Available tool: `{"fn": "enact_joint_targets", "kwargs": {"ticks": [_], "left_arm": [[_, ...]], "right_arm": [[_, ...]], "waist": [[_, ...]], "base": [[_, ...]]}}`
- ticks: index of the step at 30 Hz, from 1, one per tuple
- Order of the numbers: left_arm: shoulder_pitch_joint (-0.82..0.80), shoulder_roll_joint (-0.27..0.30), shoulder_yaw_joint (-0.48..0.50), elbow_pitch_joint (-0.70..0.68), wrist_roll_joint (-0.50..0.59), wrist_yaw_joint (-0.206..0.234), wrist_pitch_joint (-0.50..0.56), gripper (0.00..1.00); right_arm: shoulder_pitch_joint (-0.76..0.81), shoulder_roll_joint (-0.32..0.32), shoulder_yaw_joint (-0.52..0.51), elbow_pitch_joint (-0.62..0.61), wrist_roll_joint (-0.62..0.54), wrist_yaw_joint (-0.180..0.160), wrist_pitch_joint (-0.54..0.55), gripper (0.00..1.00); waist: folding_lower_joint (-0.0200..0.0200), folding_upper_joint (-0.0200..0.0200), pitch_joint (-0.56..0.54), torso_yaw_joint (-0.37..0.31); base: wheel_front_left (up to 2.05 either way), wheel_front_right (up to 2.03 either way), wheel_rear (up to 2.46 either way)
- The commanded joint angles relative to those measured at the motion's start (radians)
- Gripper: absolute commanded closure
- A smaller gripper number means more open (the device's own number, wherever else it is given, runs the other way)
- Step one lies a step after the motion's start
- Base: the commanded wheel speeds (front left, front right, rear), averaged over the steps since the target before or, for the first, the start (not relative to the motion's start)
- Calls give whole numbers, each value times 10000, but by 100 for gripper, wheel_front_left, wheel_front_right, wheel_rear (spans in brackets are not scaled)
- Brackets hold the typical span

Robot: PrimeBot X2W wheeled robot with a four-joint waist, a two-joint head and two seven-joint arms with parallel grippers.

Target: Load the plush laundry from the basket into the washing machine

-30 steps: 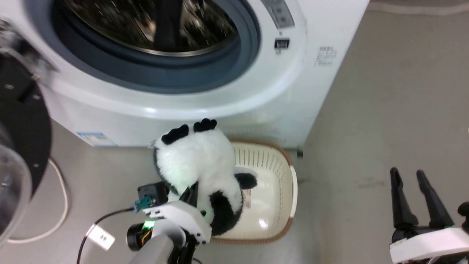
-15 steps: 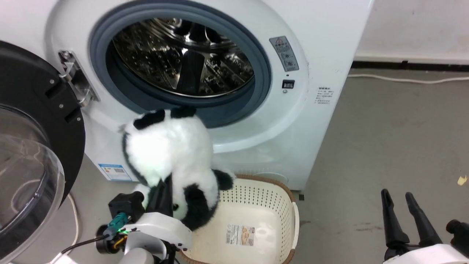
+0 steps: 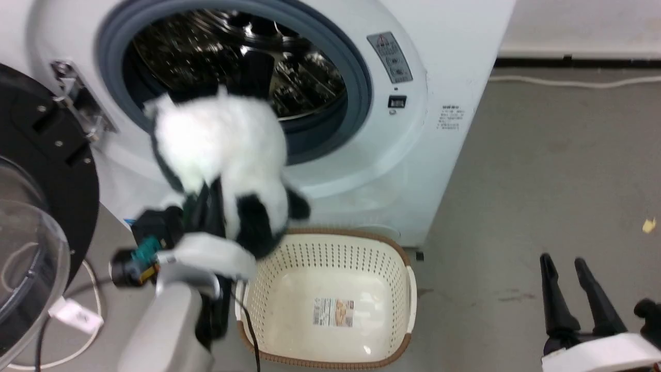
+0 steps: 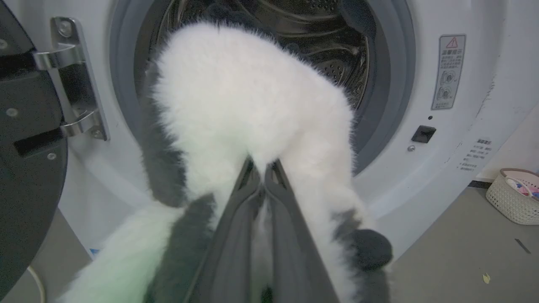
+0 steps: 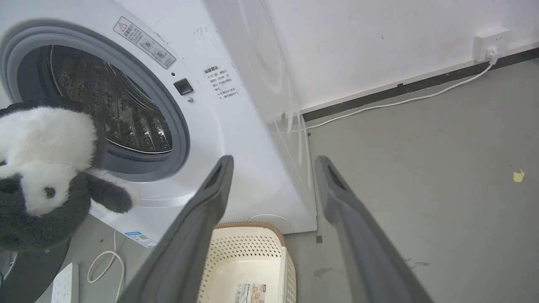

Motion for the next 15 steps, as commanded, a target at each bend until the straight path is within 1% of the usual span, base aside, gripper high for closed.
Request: {"fn": "enact_joint_targets", "kwargs": {"ticks": [1, 6, 13, 14, 15], "left_arm": [[-556, -16, 170, 116, 66, -57, -59, 100], [-1998, 44, 714, 818, 132, -146, -59, 100], [-4030, 187, 1401, 1631, 38, -66, -59, 100], [-4030, 187, 1401, 1631, 38, -66, -59, 100], [-4611, 224, 1552, 1694, 63, -6, -59, 100]], "right_arm": [[-260, 24, 14, -131, -70, -7, 48, 0], [-753, 24, 12, -419, -178, -7, 181, 0], [-1252, 24, -132, -927, -126, -7, 294, 0], [-1252, 24, -132, -927, -126, -7, 294, 0], [-1329, 24, -177, -1086, -153, -7, 310, 0]], "waist": [[-1, -1, 472, -167], [-1, -1, 1338, -442], [-1, -1, 2853, -864], [-1, -1, 2853, -864], [-1, -1, 3268, -975]], "base": [[0, 0, 0], [0, 0, 0], [0, 0, 0], [0, 0, 0], [0, 0, 0]]}}
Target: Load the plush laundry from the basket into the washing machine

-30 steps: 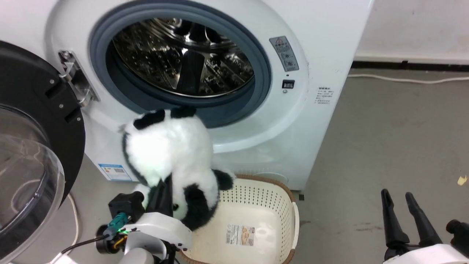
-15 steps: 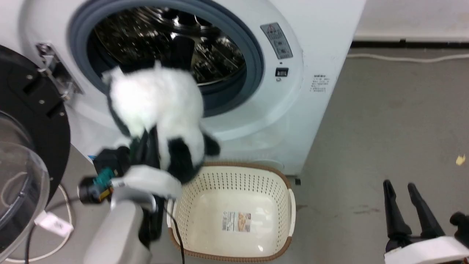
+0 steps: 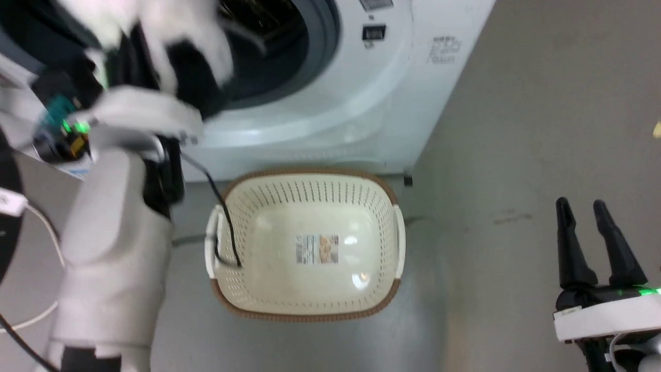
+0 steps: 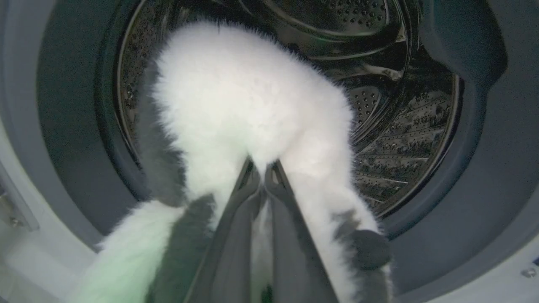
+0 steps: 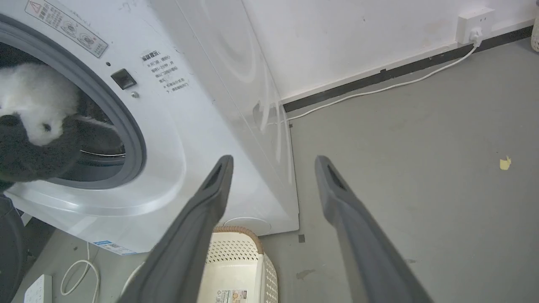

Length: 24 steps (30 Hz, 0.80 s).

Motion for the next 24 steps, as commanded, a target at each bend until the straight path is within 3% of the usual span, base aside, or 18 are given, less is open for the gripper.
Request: {"fn": "enact_joint_targets", "kwargs": {"ticks": [1, 5, 24], "left_arm": [[-307, 67, 56, -30, 2, 25, -59, 100], [-1669, 398, 349, 228, 89, 30, -59, 100], [-5455, 1698, 566, 866, 647, 81, -29, 100]], "right_arm": [[-163, 20, -43, -70, -34, -7, 9, 0], [-349, 20, -149, -447, -84, -7, 66, 0], [-111, 20, -781, -2008, -111, -7, 328, 0]], "waist": [[-3, 0, 730, -326], [-3, 0, 1697, -639], [-3, 0, 4244, -1039]], "base": [[0, 0, 0], [0, 0, 0], [0, 0, 0]]}}
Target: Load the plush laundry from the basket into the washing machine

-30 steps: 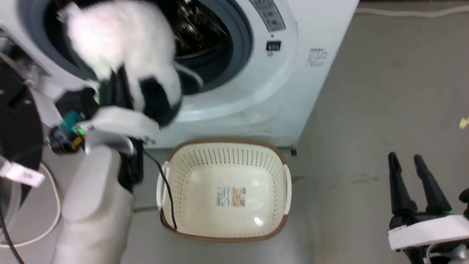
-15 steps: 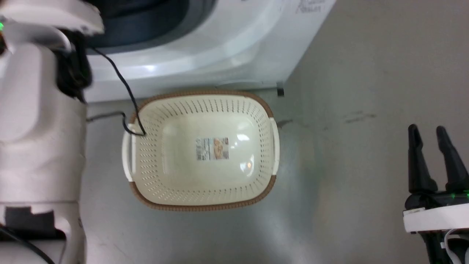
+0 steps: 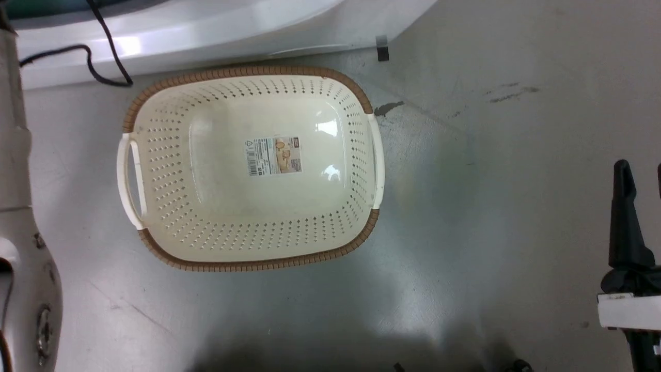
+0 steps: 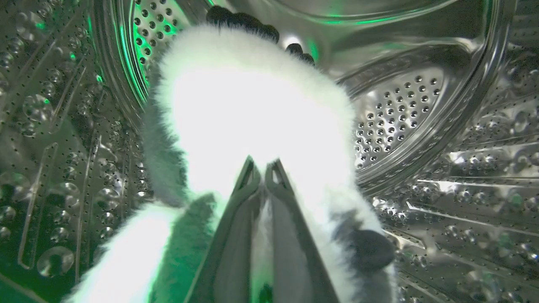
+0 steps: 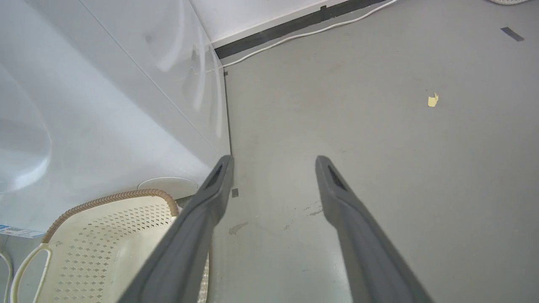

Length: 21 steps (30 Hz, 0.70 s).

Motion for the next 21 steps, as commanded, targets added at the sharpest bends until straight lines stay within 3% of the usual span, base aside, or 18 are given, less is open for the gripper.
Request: {"fn": "enact_joint_targets", "kwargs": {"ticks": [1, 8, 9, 10, 11, 12, 21], "left_arm": [[-257, 109, 57, -7, -10, 15, -44, 100], [-750, 75, 167, 359, -206, 10, -48, 100], [-798, 69, 152, 435, -208, 6, -46, 85], [-842, 54, 148, 526, -237, -11, -41, 57], [-877, 39, 150, 603, -263, -29, -42, 18], [-895, 17, 156, 695, -301, -53, -43, 0], [-887, -171, 58, 1128, -357, -314, -63, 0]], "right_arm": [[140, 18, -46, -92, -35, -7, 25, 0], [354, 18, -237, -380, -41, -7, 74, 0], [361, 18, -242, -402, -43, -7, 90, 0], [365, 18, -241, -421, -47, -7, 110, 0], [369, 18, -238, -441, -53, -7, 129, 0], [371, 18, -243, -461, -63, -7, 149, 0], [343, 14, -398, -630, -146, -7, 304, 0]], "waist": [[-1, 0, 83, -22], [-1, 0, 300, 79], [-1, 0, 305, 93], [-1, 0, 308, 102], [-1, 0, 311, 108], [-1, 0, 312, 116], [-1, 0, 200, 239]], "base": [[0, 0, 0], [0, 0, 0], [0, 0, 0], [0, 0, 0], [0, 0, 0], [0, 0, 0], [0, 0, 0]]}}
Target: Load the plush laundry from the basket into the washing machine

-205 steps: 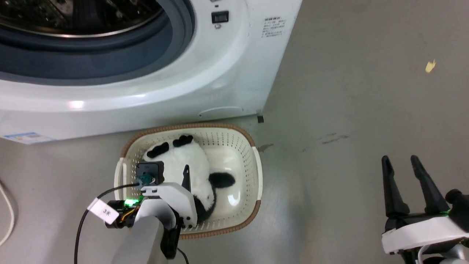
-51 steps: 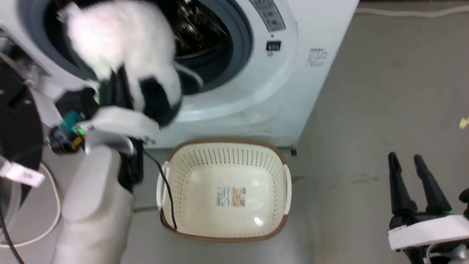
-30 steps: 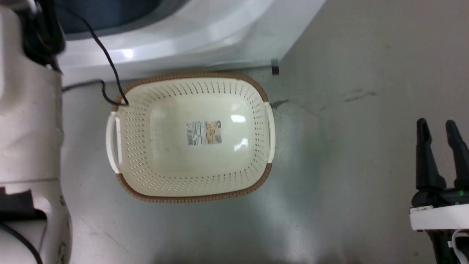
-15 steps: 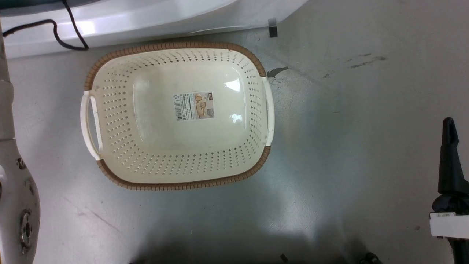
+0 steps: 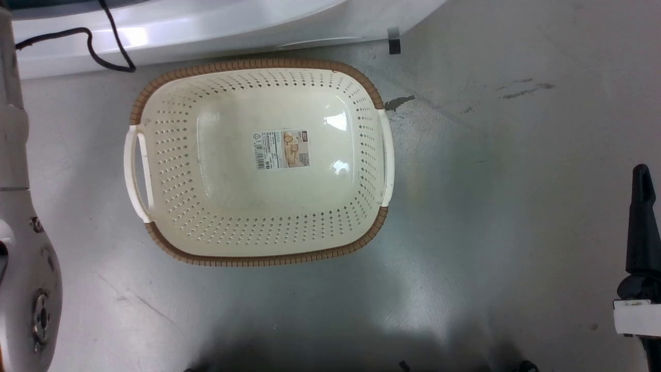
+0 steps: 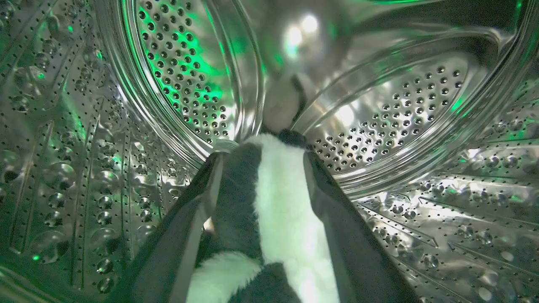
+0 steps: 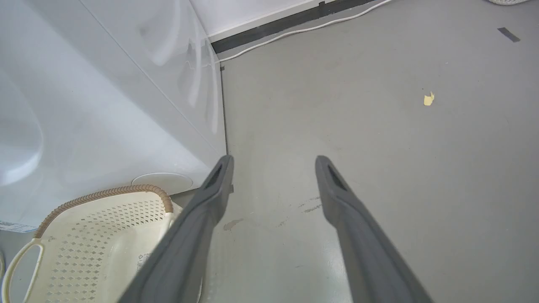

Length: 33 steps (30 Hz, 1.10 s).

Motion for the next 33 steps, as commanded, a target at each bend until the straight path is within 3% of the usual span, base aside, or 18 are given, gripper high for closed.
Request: {"fn": "enact_joint_targets", "kwargs": {"ticks": [1, 10, 21, 33], "left_arm": [[-85, -47, -14, 17, 16, -74, -50, 0], [698, -464, 99, -279, 138, -439, -55, 0], [2444, -1484, 353, -686, 566, -879, -56, 0], [5192, -2519, 337, -1307, 1308, -1351, -56, 0]], "right_arm": [[-5, 7, -21, -75, -77, -7, 16, 0], [-357, -241, -55, -107, -136, -7, 209, 0], [-557, -350, 149, 359, -189, -7, 362, 0], [-415, -142, 666, 1531, -170, -7, 180, 0]], "waist": [[0, 0, -58, 35], [0, 0, -599, 414], [0, 0, -1766, 917], [0, 0, -3967, 1171]], "base": [[0, 0, 0], [0, 0, 0], [0, 0, 0], [0, 0, 0]]}}
